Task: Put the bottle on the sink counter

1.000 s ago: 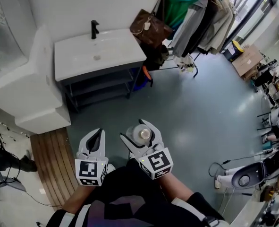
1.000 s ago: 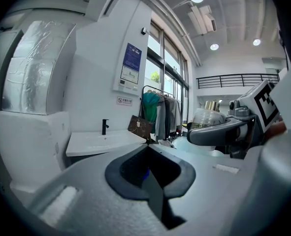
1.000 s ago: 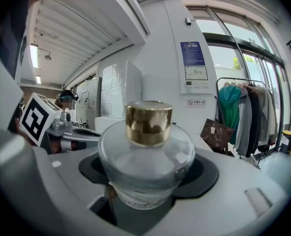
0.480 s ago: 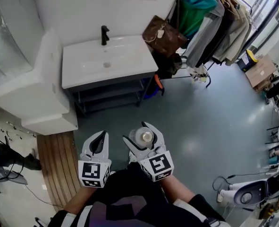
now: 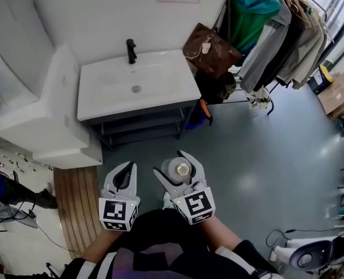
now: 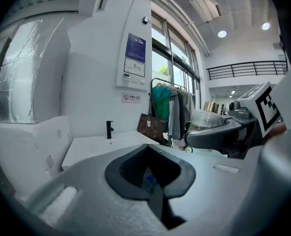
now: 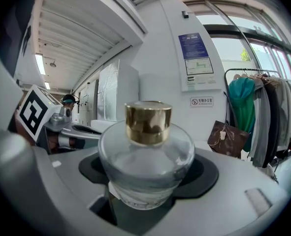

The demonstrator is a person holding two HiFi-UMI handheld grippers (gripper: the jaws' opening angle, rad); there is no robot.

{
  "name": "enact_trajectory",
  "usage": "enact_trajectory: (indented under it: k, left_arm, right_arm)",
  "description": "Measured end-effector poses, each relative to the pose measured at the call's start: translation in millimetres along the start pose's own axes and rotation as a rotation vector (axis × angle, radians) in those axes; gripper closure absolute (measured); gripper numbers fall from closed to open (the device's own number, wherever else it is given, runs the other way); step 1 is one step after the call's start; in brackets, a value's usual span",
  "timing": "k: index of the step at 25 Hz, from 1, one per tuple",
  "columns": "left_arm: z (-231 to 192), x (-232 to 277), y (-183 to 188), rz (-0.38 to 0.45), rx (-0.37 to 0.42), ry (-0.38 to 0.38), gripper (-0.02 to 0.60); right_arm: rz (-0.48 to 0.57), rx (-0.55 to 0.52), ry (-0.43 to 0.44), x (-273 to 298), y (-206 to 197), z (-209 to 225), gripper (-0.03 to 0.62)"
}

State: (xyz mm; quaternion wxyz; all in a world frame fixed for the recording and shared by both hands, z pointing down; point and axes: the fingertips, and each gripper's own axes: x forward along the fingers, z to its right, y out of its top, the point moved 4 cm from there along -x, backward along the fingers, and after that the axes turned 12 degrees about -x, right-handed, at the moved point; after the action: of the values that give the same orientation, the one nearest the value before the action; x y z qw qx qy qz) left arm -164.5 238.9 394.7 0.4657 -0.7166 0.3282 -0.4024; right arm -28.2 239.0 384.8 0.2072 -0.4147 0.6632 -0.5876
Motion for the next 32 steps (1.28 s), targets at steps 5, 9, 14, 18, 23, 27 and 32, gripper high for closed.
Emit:
enact_trajectory:
  k: [5,9,14,18,23,27,32]
  left_arm:
    - [12.7,29.8,6.2,-0.013,0.013,0.013,0.584]
    - [25.7,51.1,8.7,-0.016,0.022,0.012,0.584]
    - [39.4,71.5,11.0,-0.017,0.022,0.023,0.583]
    - [47.6,83.9,11.0,-0.029,0.032,0.019,0.583]
    - [56.8,98.6,11.6,-0.049,0.055,-0.012,0.583]
    - [54.8,113.5,8.7,-0.063,0.05,-0.038,0.584]
    - [45.5,137.2,9.7,-0.068,0.046,-0.076,0.584]
  right_arm:
    - [-0.002,0.009,0.006,3.7,-11.2,33.7,0.249]
    - [0.004,0.011,0.023,3.6,-17.0,54.6,0.249]
    - [0.001,0.001,0.038,-1.3,-26.2,78.8,0.249]
    - [0.002,0.01,0.036,-1.3,-31.5,92.6,0.249]
    - [0.001,0.041,0.017,1.9,-36.6,103.2,0.249]
    - [-0.012,0.051,-0.004,8.0,-43.1,112.1,0.249]
    - [-0.027,0.048,-0.038,22.5,-47.2,123.0,0.249]
